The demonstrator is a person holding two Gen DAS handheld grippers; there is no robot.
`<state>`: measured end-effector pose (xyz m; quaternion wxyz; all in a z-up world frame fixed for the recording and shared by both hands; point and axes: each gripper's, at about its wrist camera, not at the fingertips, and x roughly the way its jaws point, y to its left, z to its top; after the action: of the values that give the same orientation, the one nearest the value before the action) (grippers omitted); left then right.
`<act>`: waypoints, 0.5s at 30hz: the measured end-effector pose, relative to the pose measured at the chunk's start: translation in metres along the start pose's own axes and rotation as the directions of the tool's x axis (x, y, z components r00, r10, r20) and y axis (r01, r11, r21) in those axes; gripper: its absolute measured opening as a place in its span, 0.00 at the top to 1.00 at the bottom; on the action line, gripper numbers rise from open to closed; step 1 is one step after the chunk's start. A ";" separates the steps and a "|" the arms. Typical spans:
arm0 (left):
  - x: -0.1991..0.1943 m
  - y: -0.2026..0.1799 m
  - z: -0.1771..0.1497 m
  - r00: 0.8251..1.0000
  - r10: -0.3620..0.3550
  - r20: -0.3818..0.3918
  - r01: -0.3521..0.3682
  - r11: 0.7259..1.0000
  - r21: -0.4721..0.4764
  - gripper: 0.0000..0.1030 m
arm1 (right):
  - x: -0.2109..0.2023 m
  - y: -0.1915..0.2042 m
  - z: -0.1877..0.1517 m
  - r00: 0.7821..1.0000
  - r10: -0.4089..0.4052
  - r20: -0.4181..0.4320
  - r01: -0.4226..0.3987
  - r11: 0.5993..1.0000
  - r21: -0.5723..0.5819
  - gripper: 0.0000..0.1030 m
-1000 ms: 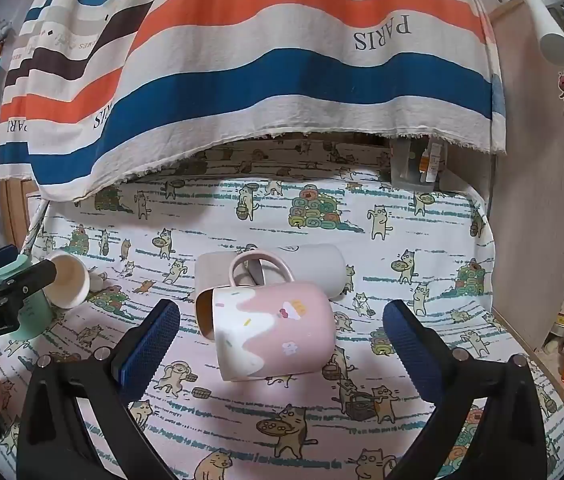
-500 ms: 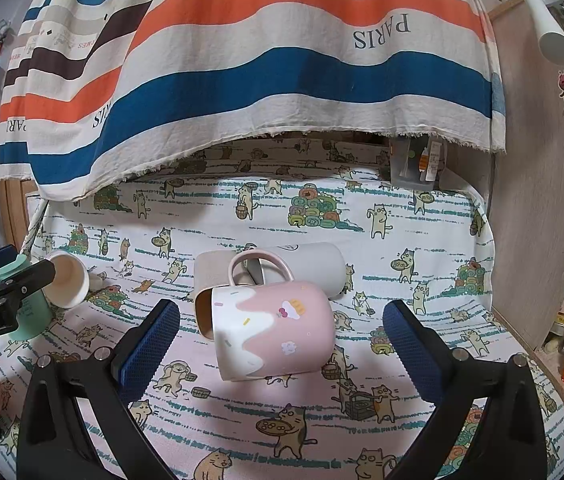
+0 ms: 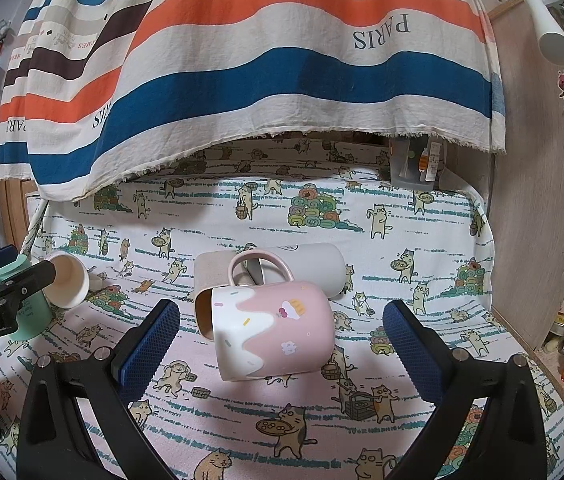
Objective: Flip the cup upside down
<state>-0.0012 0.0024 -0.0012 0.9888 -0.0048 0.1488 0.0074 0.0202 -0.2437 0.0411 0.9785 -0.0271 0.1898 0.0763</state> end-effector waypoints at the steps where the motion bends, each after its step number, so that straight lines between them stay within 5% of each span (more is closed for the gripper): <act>1: 0.000 0.000 0.000 1.000 -0.001 0.000 0.001 1.000 -0.001 0.00 | 0.000 0.000 0.000 1.000 0.000 0.000 0.000 1.000 0.000 0.01; 15: 0.000 -0.003 0.000 1.000 -0.003 -0.003 0.003 1.000 0.003 0.00 | 0.000 0.000 0.000 1.000 -0.002 0.001 0.002 1.000 0.001 0.00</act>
<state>-0.0014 -0.0001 -0.0010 0.9886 -0.0037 0.1503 0.0057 0.0198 -0.2438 0.0410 0.9786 -0.0269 0.1896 0.0755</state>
